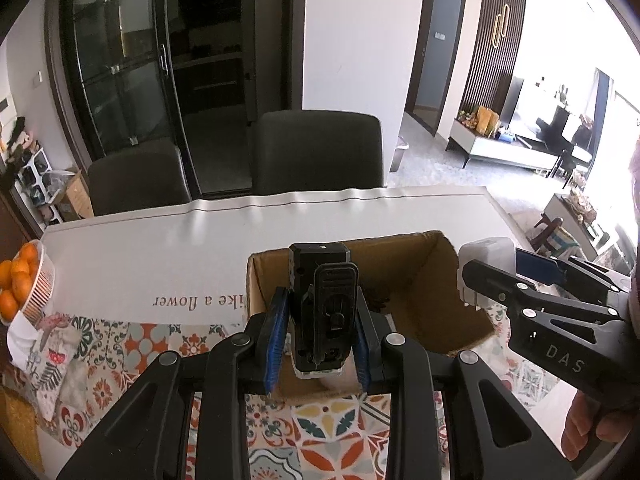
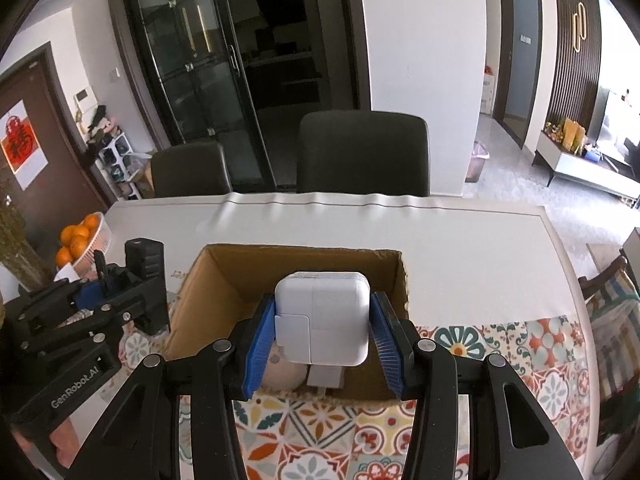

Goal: Organize rigid objects
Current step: 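Open both grippers releasing the charger and clip device into the box, then withdraw both tools from the box toward the two round earbud cases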

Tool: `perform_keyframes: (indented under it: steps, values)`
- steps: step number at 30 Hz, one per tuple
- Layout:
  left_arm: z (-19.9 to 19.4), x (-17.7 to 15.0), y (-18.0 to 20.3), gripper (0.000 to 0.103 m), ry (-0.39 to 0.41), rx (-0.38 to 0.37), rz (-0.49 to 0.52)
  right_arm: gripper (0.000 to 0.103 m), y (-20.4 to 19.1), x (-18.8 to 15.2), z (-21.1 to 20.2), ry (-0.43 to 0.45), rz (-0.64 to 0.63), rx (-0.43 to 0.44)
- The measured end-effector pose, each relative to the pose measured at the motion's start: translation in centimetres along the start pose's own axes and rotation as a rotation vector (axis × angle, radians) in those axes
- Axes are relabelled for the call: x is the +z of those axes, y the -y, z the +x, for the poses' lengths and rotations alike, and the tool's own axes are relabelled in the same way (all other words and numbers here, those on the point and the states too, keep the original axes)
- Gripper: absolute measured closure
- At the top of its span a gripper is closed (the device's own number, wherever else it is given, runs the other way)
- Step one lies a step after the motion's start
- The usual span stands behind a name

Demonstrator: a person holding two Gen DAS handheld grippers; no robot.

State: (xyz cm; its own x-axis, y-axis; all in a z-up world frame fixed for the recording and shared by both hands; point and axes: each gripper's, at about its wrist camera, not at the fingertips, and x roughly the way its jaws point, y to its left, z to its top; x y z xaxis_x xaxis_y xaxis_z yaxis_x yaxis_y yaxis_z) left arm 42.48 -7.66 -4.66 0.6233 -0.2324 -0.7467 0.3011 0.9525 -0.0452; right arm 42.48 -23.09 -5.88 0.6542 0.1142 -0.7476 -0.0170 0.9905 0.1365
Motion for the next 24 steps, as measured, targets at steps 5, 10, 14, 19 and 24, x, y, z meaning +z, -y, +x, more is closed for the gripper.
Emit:
perform_keyframes:
  steps: [5, 10, 14, 19, 24]
  values:
    - [2.2, 0.9, -0.2, 0.074, -0.037, -0.008, 0.002, 0.056, 0.5, 0.8, 2.3, -0.044, 0.007, 0.011]
    - [4.3, 1.1, -0.2, 0.074, -0.088, -0.015, 0.013, 0.056, 1.1, 0.9, 4.2, -0.078, 0.012, 0.006]
    - [5.5, 0.9, 0.0, 0.074, -0.11, -0.015, 0.026, 0.056, 1.6, 0.7, 5.2, -0.095, 0.016, 0.001]
    - [5.9, 0.9, 0.3, 0.064, -0.106, 0.006, 0.035, 0.056, 2.2, 0.3, 5.8, -0.111, 0.024, -0.001]
    - [5.3, 0.5, -0.2, 0.049, -0.092, 0.06, 0.029, 0.056, 1.7, 0.2, 5.9, -0.113, 0.007, -0.007]
